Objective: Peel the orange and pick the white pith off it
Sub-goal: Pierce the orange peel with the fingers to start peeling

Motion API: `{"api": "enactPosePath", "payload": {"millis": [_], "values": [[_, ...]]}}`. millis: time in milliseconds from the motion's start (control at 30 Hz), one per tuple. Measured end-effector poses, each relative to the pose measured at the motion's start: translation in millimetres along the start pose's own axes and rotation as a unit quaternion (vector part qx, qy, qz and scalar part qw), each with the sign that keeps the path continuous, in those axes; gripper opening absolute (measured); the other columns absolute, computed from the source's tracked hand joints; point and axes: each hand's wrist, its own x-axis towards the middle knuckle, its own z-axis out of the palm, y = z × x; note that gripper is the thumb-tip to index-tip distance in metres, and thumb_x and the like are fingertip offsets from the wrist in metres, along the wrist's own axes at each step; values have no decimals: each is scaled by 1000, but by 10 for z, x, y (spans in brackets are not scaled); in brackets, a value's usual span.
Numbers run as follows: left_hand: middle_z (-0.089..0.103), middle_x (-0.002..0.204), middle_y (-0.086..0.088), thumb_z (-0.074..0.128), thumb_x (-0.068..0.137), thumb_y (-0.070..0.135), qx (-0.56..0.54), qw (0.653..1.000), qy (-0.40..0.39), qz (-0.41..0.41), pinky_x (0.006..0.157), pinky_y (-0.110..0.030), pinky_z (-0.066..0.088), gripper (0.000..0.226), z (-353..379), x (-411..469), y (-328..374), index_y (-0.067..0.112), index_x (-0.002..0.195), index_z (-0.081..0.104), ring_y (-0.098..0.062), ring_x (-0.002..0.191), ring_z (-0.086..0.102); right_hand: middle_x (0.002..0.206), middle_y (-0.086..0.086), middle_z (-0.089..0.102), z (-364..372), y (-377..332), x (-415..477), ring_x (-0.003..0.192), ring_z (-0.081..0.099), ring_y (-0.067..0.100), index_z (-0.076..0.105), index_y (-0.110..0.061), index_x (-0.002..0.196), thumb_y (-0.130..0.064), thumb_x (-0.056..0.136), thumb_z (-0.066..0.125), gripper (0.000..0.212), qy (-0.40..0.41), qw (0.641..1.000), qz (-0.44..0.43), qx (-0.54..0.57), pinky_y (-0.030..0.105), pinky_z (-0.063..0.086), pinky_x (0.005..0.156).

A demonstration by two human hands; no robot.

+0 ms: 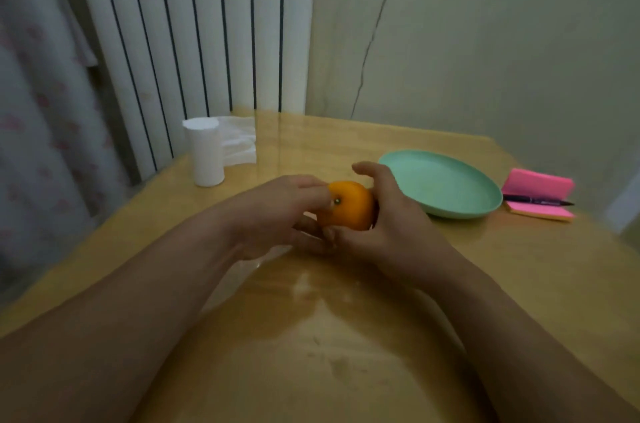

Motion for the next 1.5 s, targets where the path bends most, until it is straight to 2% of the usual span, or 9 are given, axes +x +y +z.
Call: {"api": "enactPosePath", "payload": {"millis": [100, 200, 333, 600, 800, 1067, 1267, 1367, 1500], "values": [[61, 140, -23, 63, 102, 18, -85, 996, -10, 2, 85, -38, 63, 39, 26, -33, 2, 10, 140, 58, -34, 110, 74, 127, -15, 54, 4, -22, -6, 103, 63, 6, 34, -52, 142, -51, 82, 86, 80, -7, 1000, -18, 8, 22, 53, 78], [64, 136, -25, 62, 102, 19, -118, 993, -8, 5, 77, -33, 62, 40, 98, -44, -7, 5, 139, 56, -32, 101, 76, 125, -18, 57, -2, -34, -7, 103, 65, 4, 39, -52, 139, -50, 82, 87, 75, 2, 1000, -27, 13, 28, 60, 83], [60, 138, -23, 59, 101, 19, -106, 994, 3, -5, 81, -38, 62, 39, 122, -43, -24, 8, 138, 55, -37, 112, 71, 118, -20, 60, -28, -51, -31, 98, 67, 2, 44, -52, 136, -48, 79, 87, 71, -1, 999, -33, -1, 29, 61, 81], [55, 128, -19, 50, 95, 9, -170, 985, 18, -2, 74, -40, 63, 35, 237, 1, -72, 5, 130, 53, -37, 106, 62, 111, -15, 67, 5, -107, -45, 96, 68, 3, 50, -45, 134, -43, 75, 87, 70, 30, 998, -47, -42, 32, 62, 80], [48, 121, -19, 44, 85, -2, -185, 982, 36, -26, 108, -56, 53, 40, 256, 51, -99, 8, 123, 50, -38, 108, 56, 116, -9, 67, 82, -71, -19, 101, 66, 14, 51, -42, 137, -49, 72, 87, 75, 49, 991, -59, -106, 43, 58, 86], [55, 103, -17, 37, 84, -13, -176, 981, 76, -30, 85, -48, 64, 28, 292, -3, -81, 0, 102, 54, -33, 89, 64, 119, -11, 68, 100, -50, -4, 105, 65, 12, 53, -42, 139, -48, 69, 92, 80, 45, 993, -50, -102, 42, 58, 91], [52, 112, -20, 36, 83, -14, -176, 981, 83, -28, 99, -55, 60, 42, 263, 21, -98, 0, 117, 55, -35, 97, 62, 121, -13, 68, 118, -45, 15, 106, 65, 10, 54, -42, 140, -45, 69, 94, 82, 44, 995, -44, -81, 40, 58, 92], [51, 112, -21, 36, 90, -14, -154, 985, 80, -13, 90, -45, 62, 36, 266, 24, -93, 0, 117, 56, -33, 96, 60, 119, -14, 67, 127, 3, 26, 99, 68, 8, 52, -45, 139, -46, 70, 95, 81, 47, 997, -35, -51, 32, 61, 84], [64, 138, -27, 51, 102, 3, -148, 988, 44, 15, 107, -51, 56, 34, 181, 71, -127, -2, 132, 66, -39, 122, 66, 121, -16, 64, 138, 94, 36, 102, 65, 0, 50, -49, 135, -49, 70, 95, 79, 72, 997, -9, 7, 28, 58, 85]]}}
